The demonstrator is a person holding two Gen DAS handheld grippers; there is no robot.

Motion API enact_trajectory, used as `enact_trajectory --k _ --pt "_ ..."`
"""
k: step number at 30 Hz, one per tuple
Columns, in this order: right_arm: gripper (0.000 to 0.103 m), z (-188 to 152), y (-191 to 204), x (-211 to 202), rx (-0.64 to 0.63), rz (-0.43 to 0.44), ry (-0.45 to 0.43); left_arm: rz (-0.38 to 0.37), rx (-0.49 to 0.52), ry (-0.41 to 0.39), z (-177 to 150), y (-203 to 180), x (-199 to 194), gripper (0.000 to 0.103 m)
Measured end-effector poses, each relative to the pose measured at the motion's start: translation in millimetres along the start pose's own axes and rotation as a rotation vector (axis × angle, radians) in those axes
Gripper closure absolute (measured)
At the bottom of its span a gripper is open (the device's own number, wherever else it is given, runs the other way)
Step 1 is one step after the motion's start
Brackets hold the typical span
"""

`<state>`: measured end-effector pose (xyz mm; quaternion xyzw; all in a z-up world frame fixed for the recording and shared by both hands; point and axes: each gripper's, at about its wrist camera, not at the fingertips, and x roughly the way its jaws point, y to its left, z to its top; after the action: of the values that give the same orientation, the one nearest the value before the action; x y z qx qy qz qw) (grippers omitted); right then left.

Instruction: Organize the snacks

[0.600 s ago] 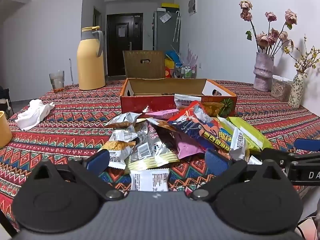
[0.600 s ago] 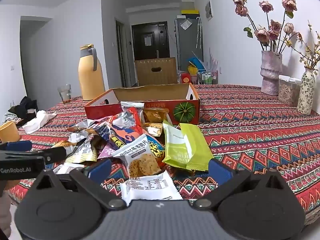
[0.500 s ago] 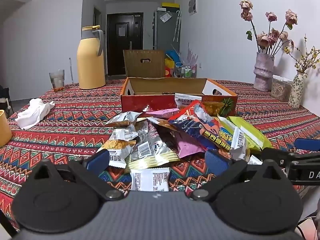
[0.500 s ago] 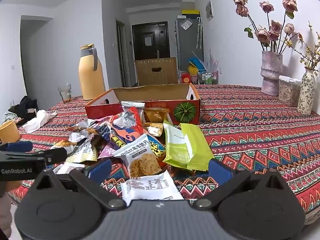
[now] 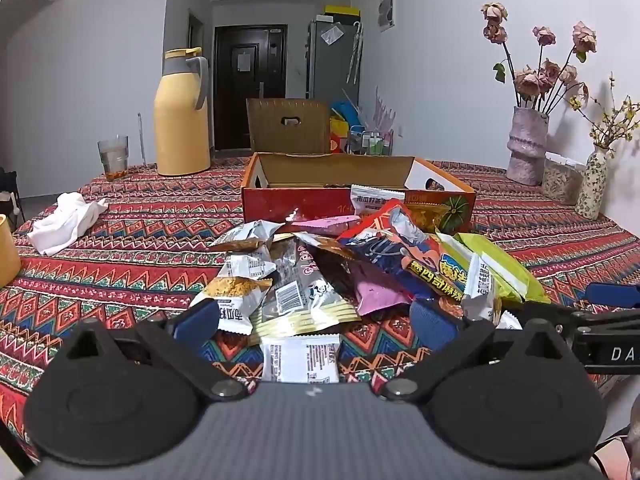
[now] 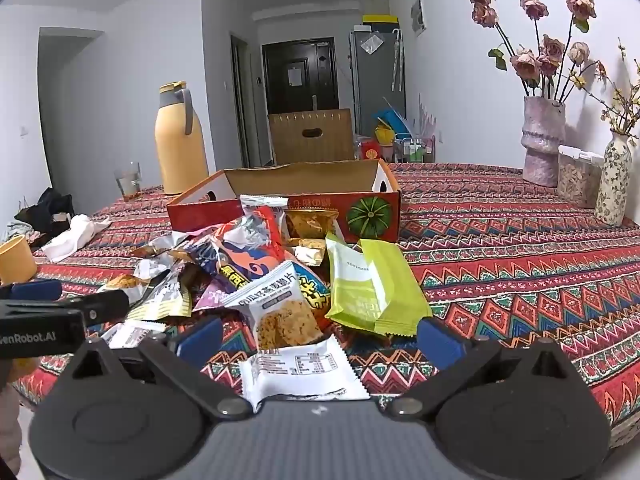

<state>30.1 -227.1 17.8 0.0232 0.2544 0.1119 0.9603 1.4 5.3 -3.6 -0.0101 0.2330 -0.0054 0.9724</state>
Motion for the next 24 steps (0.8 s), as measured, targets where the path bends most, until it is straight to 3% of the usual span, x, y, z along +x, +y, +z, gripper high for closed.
enact_trajectory --k 24 --pt "0.0 -1.1 0.0 1.8 -0.001 -0.001 0.002 -0.005 -0.008 0.006 -1.7 0.5 0.5 0.0"
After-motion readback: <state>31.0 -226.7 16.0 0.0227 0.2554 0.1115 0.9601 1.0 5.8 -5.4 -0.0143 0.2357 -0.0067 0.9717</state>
